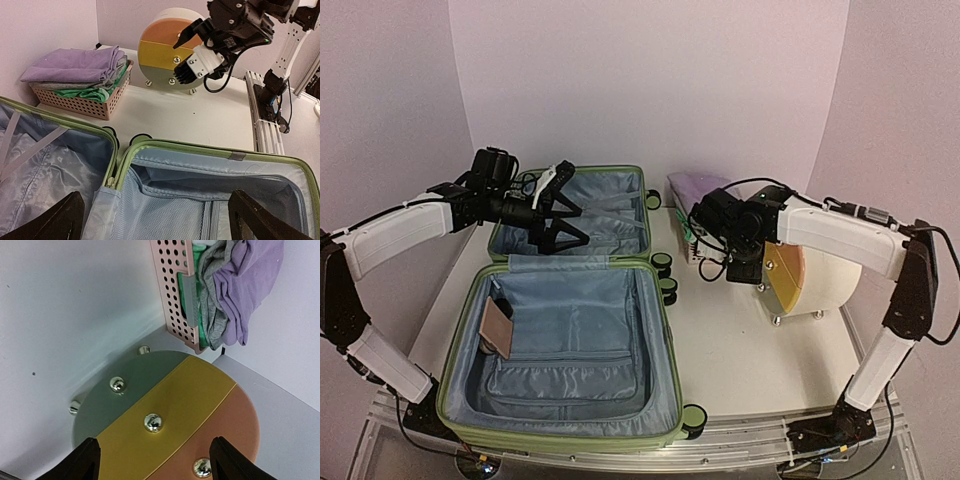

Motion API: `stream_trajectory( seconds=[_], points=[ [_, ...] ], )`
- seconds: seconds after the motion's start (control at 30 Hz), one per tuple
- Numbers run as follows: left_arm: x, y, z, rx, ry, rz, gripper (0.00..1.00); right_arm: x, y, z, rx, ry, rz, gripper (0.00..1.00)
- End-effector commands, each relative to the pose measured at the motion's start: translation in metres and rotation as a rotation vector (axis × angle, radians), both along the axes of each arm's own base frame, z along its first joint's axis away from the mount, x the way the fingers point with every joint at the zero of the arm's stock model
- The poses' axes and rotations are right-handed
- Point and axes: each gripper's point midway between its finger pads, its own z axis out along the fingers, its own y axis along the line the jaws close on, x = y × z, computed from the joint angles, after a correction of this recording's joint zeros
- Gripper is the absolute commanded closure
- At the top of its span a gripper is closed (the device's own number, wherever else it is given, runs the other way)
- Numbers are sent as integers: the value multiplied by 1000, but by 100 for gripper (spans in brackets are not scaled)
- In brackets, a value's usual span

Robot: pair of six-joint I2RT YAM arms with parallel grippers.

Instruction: Open, take out, and arrange the luggage

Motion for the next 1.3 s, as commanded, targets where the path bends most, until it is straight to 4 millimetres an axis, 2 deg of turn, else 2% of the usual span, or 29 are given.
stream_trajectory(
  seconds=[0.0, 0.37, 0.63, 0.87, 0.93, 1.0, 1.03, 1.1, 1.27],
  points=[
    [-8, 1, 12, -33, -43, -19, 0, 22, -25, 0, -192, -6, 35, 23],
    [-9, 1, 11, -31, -43, -24, 0, 22, -48, -35, -336, 94, 56, 23],
    [-7, -1, 11, -30, -36, -30, 0, 21, -79, -47, -419, 106, -4, 24],
    [1, -5, 14, -29, -25, -30, 0, 27, -82, -50, -412, 99, -30, 30],
    [2, -6, 15, -31, -25, -31, 0, 28, -83, -50, -411, 99, -34, 34],
    [2, -6, 15, -31, -25, -32, 0, 29, -84, -51, -405, 101, -36, 44],
    [1, -5, 15, -30, -24, -32, 0, 32, -85, -50, -402, 94, -43, 58],
    [1, -5, 14, -27, -23, -30, 0, 34, -86, -49, -406, 85, -47, 69],
    [0, -4, 15, -28, -30, -31, 0, 39, -81, -45, -384, 67, -50, 79]
  ],
)
